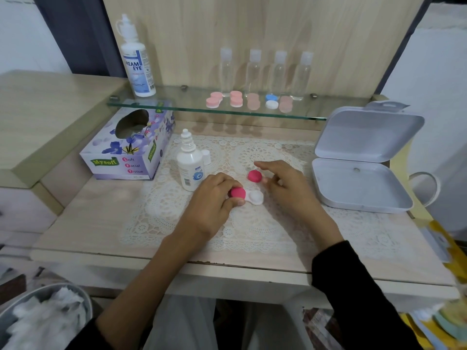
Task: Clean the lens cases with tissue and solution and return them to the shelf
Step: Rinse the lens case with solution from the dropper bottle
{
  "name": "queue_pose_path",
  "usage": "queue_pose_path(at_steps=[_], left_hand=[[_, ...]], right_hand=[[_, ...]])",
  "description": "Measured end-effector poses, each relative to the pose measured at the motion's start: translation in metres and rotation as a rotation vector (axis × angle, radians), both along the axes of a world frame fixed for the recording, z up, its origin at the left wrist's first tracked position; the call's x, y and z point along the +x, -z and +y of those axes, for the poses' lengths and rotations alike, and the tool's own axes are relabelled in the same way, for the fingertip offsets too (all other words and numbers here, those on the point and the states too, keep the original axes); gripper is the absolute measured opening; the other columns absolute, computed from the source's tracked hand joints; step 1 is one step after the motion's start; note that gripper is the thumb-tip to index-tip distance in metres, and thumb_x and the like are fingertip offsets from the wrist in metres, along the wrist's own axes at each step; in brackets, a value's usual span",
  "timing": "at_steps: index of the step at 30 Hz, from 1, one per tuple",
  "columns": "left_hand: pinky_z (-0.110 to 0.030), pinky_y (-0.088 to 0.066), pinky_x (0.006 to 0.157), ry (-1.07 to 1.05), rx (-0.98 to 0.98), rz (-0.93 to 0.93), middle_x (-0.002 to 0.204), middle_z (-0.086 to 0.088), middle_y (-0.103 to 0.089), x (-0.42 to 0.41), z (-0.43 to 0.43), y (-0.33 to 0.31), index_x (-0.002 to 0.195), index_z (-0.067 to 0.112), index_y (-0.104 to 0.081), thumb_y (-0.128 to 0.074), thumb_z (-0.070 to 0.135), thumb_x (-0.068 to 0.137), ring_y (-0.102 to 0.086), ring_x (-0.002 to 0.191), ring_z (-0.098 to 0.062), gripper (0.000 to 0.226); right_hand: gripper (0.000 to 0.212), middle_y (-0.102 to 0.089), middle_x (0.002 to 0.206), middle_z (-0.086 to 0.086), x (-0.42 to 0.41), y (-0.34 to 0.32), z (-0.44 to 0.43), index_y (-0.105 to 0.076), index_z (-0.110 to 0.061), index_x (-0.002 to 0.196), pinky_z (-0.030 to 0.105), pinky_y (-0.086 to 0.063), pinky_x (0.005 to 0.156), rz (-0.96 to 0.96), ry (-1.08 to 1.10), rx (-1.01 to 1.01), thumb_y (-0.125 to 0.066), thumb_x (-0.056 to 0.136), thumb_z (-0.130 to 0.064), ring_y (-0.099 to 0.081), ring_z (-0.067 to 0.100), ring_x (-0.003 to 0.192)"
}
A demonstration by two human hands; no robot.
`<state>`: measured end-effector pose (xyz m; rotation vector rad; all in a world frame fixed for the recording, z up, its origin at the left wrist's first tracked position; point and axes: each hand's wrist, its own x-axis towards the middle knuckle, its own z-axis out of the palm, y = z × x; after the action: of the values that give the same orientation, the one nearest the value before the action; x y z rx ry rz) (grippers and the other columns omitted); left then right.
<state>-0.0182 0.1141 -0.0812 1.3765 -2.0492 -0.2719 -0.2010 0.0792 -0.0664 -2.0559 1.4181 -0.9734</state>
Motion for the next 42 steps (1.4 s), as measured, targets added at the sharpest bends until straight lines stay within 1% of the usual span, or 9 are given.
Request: queue_pose_path(at_steps=[5, 12, 20, 25, 28, 34, 37, 40, 42], left_hand=[[-0.007, -0.029, 0.083, 0.005, 0.001, 0.014, 0.107, 0.000, -0.060, 0.001, 0.000, 0.001, 0.111, 0.010, -0.065, -0.067, 0.024, 0.085, -0.050, 0.101, -0.014, 0.029], [-0.015, -0.030, 0.085, 0.002, 0.003, 0.014, 0.106, -0.002, -0.060, 0.001, -0.001, 0.003, 0.109, 0.009, -0.065, -0.067, 0.024, 0.085, -0.050, 0.101, -0.016, 0.028], [-0.006, -0.027, 0.084, -0.001, 0.005, 0.023, 0.105, 0.001, -0.060, 0.001, -0.002, 0.004, 0.109, 0.012, -0.066, -0.066, 0.026, 0.085, -0.049, 0.099, -0.012, 0.028], [-0.014, -0.029, 0.086, -0.008, -0.004, 0.019, 0.105, 0.000, -0.060, 0.001, -0.002, 0.005, 0.109, 0.011, -0.066, -0.067, 0.026, 0.085, -0.051, 0.099, -0.014, 0.029], [-0.014, -0.029, 0.086, -0.009, -0.007, 0.006, 0.105, -0.001, -0.061, 0.001, -0.002, 0.005, 0.110, 0.010, -0.066, -0.067, 0.026, 0.085, -0.051, 0.099, -0.015, 0.029], [-0.011, -0.027, 0.084, -0.017, -0.023, -0.002, 0.105, -0.003, -0.061, 0.000, -0.001, 0.004, 0.109, 0.009, -0.066, -0.067, 0.021, 0.086, -0.052, 0.099, -0.017, 0.026], [-0.011, -0.028, 0.084, -0.015, -0.018, 0.010, 0.105, -0.002, -0.061, 0.000, -0.001, 0.004, 0.109, 0.009, -0.066, -0.067, 0.023, 0.085, -0.052, 0.098, -0.016, 0.027], [-0.014, -0.029, 0.084, -0.018, -0.011, 0.009, 0.104, -0.001, -0.061, 0.000, -0.002, 0.005, 0.109, 0.010, -0.066, -0.068, 0.024, 0.085, -0.052, 0.098, -0.016, 0.028], [-0.015, -0.030, 0.085, -0.024, -0.012, 0.002, 0.105, -0.001, -0.061, 0.000, -0.002, 0.005, 0.109, 0.010, -0.066, -0.068, 0.024, 0.085, -0.052, 0.099, -0.016, 0.028]], right_hand=[[0.032, -0.059, 0.113, -0.004, 0.007, 0.004, -0.013, -0.067, -0.020, 0.120, 0.041, -0.046, 0.085, 0.302, -0.036, -0.072, -0.058, 0.092, -0.008, -0.049, 0.018, 0.103], [0.026, -0.058, 0.098, -0.006, -0.003, -0.008, 0.008, -0.069, -0.016, 0.115, 0.005, -0.037, 0.071, 0.020, -0.092, -0.035, -0.061, 0.092, -0.007, -0.050, 0.002, 0.078], [0.033, -0.061, 0.095, 0.000, 0.003, 0.008, 0.032, -0.072, -0.011, 0.109, 0.033, -0.048, 0.077, 0.026, -0.136, -0.106, -0.052, 0.083, -0.010, -0.057, 0.015, 0.089], [0.028, -0.056, 0.095, -0.007, 0.002, 0.013, 0.030, -0.070, -0.013, 0.111, 0.030, -0.045, 0.076, 0.099, -0.114, -0.130, -0.062, 0.085, -0.005, -0.052, 0.010, 0.090], [0.023, -0.054, 0.092, -0.007, 0.002, 0.012, 0.027, -0.070, -0.014, 0.105, 0.029, -0.043, 0.076, 0.137, -0.062, -0.143, -0.072, 0.084, -0.024, -0.049, 0.010, 0.090], [0.055, -0.053, 0.093, -0.011, 0.006, 0.012, 0.029, -0.059, -0.023, 0.095, 0.021, -0.039, 0.071, 0.135, 0.040, -0.084, -0.065, 0.065, -0.069, -0.045, 0.005, 0.088], [0.052, -0.052, 0.102, -0.014, 0.003, 0.015, 0.031, -0.063, -0.025, 0.115, 0.021, -0.040, 0.082, 0.116, -0.015, -0.101, -0.060, 0.074, -0.059, -0.046, 0.006, 0.100], [0.031, -0.055, 0.096, -0.010, 0.002, 0.016, 0.030, -0.069, -0.021, 0.105, 0.032, -0.044, 0.083, 0.096, -0.028, -0.113, -0.063, 0.079, -0.038, -0.048, 0.011, 0.097], [0.029, -0.055, 0.092, -0.008, 0.004, 0.015, 0.029, -0.065, -0.018, 0.094, 0.030, -0.043, 0.079, 0.098, -0.003, -0.113, -0.068, 0.078, -0.042, -0.048, 0.012, 0.092]])
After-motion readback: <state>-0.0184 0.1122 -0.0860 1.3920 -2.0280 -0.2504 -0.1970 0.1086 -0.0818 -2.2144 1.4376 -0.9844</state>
